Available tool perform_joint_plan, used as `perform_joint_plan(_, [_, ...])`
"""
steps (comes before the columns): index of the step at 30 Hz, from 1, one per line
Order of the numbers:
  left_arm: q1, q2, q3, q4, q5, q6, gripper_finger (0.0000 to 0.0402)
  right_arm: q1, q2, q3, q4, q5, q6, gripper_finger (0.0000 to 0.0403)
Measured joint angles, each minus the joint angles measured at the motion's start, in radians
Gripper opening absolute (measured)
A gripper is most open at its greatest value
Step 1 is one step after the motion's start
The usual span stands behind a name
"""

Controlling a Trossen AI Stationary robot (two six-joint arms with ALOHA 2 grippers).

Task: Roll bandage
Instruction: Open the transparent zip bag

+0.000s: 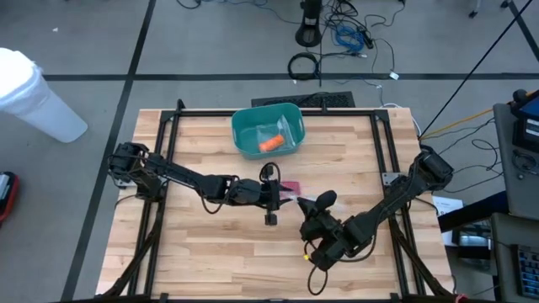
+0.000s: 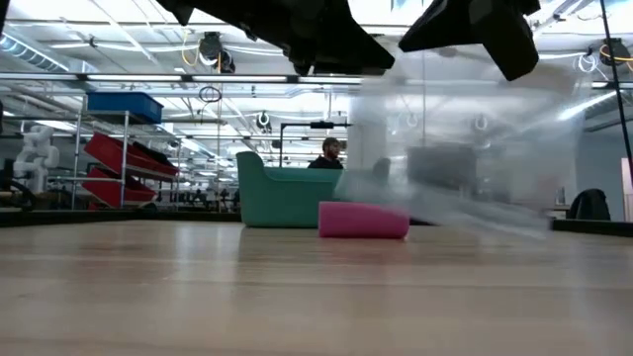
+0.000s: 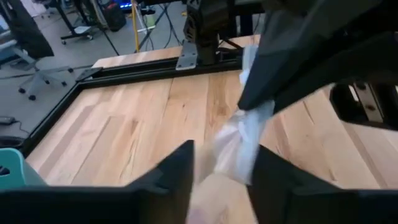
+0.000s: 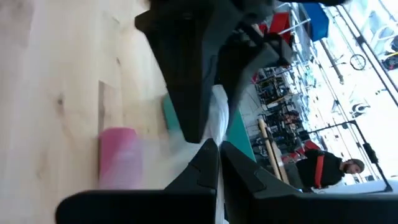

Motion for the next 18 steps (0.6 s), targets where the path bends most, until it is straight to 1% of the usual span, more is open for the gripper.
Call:
perform_joint_plan(5, [-0.019,-0.001,0.000,-0.001,0.002,0.016,0.0034,0.008,-0.005,0.002,-0.016,0.071,0.016,0.0006])
perform_joint_plan(6, [-0.023,-0.001,0.000,-0.001,0.006,0.017,0.0018,0.008,-0.005,0.002,-0.019,0.075,0.010,0.0007])
perform_joint_plan(7, [-0.026,-0.001,0.000,-0.002,0.012,0.018,0.0010,0.007,-0.005,0.002,-0.019,0.082,0.000,0.0007])
perform_joint_plan(13, [-0.036,-0.002,0.000,-0.008,0.020,0.030,0.0003,0.007,-0.005,0.002,-0.018,0.090,-0.039,0.0008])
perform_joint_plan(16, [-0.036,-0.007,0.000,-0.028,0.020,0.070,0.0002,0.007,-0.005,0.002,-0.013,0.090,-0.015,0.0018])
perform_joint_plan(18, [-0.042,-0.007,0.000,-0.037,-0.014,0.114,0.0002,0.012,-0.010,0.002,-0.015,0.085,0.022,0.0030])
